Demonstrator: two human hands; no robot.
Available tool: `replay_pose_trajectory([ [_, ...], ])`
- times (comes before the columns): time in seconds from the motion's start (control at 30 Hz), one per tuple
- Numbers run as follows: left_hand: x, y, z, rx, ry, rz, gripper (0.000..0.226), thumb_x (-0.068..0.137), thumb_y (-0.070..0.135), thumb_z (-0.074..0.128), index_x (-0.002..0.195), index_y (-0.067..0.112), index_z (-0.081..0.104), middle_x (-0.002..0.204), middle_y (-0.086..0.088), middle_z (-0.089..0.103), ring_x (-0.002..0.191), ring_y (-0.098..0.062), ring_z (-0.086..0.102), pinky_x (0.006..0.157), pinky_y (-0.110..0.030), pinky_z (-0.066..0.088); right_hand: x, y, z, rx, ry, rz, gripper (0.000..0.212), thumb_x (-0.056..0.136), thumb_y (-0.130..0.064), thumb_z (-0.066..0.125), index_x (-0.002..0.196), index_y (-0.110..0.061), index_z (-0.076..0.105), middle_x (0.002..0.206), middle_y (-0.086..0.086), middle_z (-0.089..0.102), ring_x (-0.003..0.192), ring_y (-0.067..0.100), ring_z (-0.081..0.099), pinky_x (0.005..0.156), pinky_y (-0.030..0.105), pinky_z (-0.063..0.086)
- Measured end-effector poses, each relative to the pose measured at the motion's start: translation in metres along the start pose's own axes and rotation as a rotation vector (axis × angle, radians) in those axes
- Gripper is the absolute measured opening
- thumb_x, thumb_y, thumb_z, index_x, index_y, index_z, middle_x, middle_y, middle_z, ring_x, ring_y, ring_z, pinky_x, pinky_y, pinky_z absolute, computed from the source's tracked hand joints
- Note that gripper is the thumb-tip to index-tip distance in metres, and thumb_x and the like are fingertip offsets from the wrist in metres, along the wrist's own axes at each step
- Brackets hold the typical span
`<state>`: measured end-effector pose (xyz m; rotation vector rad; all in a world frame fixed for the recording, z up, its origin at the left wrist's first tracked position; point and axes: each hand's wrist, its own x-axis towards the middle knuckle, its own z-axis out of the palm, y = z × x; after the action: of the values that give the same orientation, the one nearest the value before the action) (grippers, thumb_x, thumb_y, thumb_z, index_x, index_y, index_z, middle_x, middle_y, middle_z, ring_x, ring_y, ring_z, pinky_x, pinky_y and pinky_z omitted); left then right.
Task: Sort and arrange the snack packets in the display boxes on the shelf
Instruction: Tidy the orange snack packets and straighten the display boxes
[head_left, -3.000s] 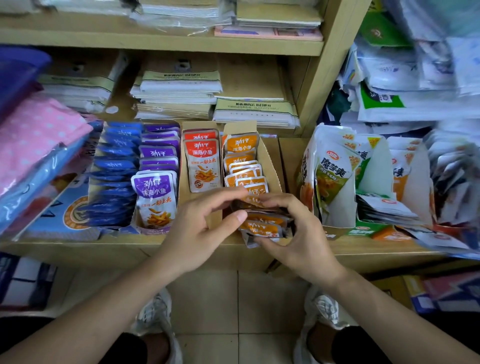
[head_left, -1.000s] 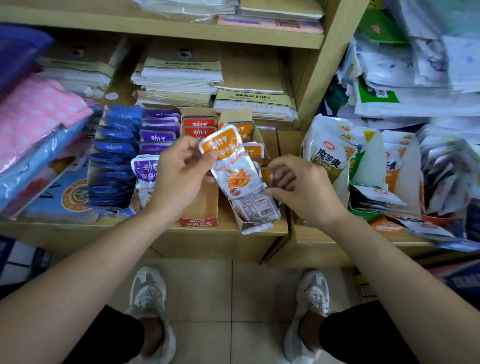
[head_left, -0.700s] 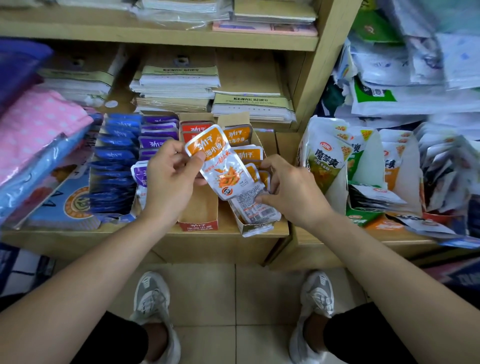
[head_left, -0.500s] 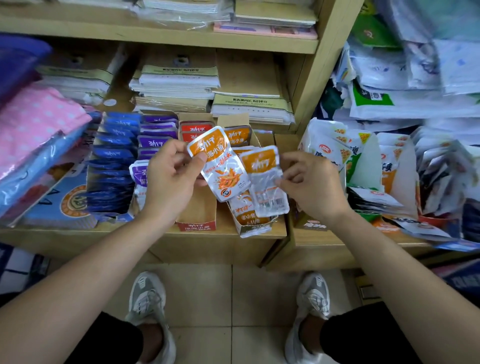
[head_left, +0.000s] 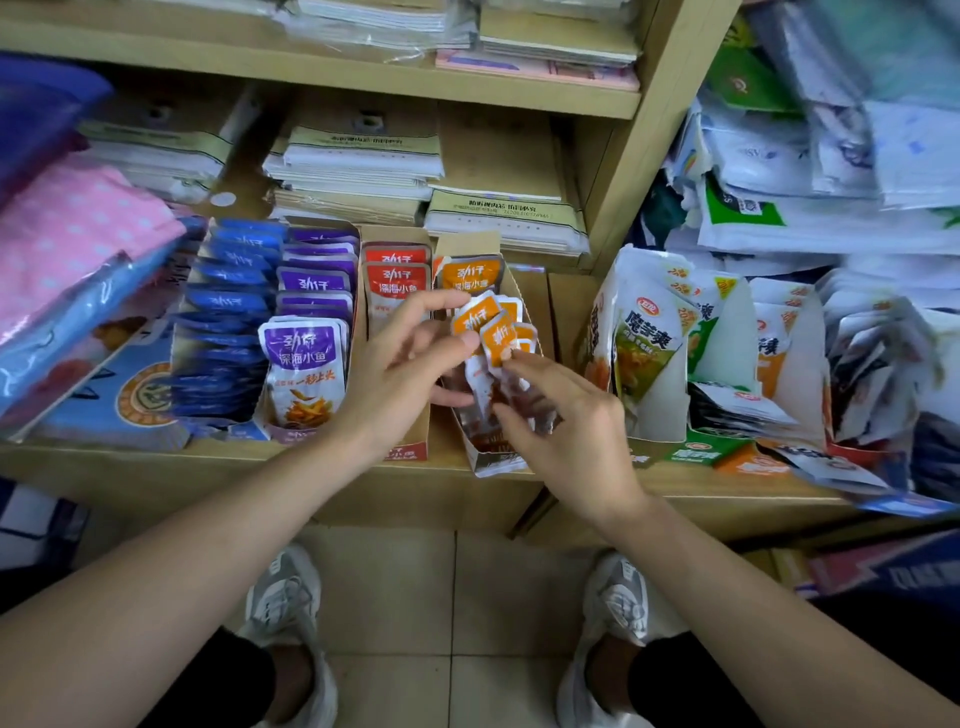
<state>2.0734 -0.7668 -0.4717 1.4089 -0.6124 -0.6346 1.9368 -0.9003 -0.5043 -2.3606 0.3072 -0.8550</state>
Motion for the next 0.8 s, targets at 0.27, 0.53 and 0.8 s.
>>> replay_pose_trajectory([
  [0.27, 0.009, -0.001, -0.005, 0.322, 0.091, 0.171, 0.05, 0.081, 0.01, 0.081, 0.125, 0.018, 0.06, 0.114, 0.004, 0.072, 0.101, -0.006, 0.071, 0.078, -0.026, 0.061, 0.0, -0.006, -0.007, 0.251, -0.152, 0.103, 0.045, 0.087, 0.005, 0.071, 0.127, -0.013, 0.066, 0.137, 0.0, 0.058, 0.114, 0.01, 0.065, 0.09, 0.029, 0.058],
  [0.53, 0.003, -0.001, -0.008, 0.498, -0.1, 0.302, 0.042, 0.088, 0.015, 0.075, 0.123, 0.029, 0.058, 0.118, 0.015, 0.068, 0.109, -0.002, 0.067, 0.08, -0.023, 0.059, 0.014, -0.003, -0.032, 0.328, -0.103, 0.272, 0.073, 0.084, -0.009, 0.078, 0.145, -0.026, 0.041, 0.099, -0.004, 0.06, 0.084, 0.009, 0.071, 0.072, 0.024, 0.059],
  [0.8, -0.011, -0.015, -0.006, 0.775, -0.291, 0.348, 0.024, 0.094, 0.032, 0.066, 0.112, 0.018, 0.073, 0.087, 0.024, 0.064, 0.081, 0.008, 0.064, 0.061, -0.012, 0.048, 0.013, 0.009, -0.045, 0.102, -0.317, 0.026, 0.034, 0.083, -0.016, 0.08, 0.115, -0.024, 0.07, 0.106, -0.015, 0.062, 0.097, 0.004, 0.062, 0.074, 0.017, 0.052],
])
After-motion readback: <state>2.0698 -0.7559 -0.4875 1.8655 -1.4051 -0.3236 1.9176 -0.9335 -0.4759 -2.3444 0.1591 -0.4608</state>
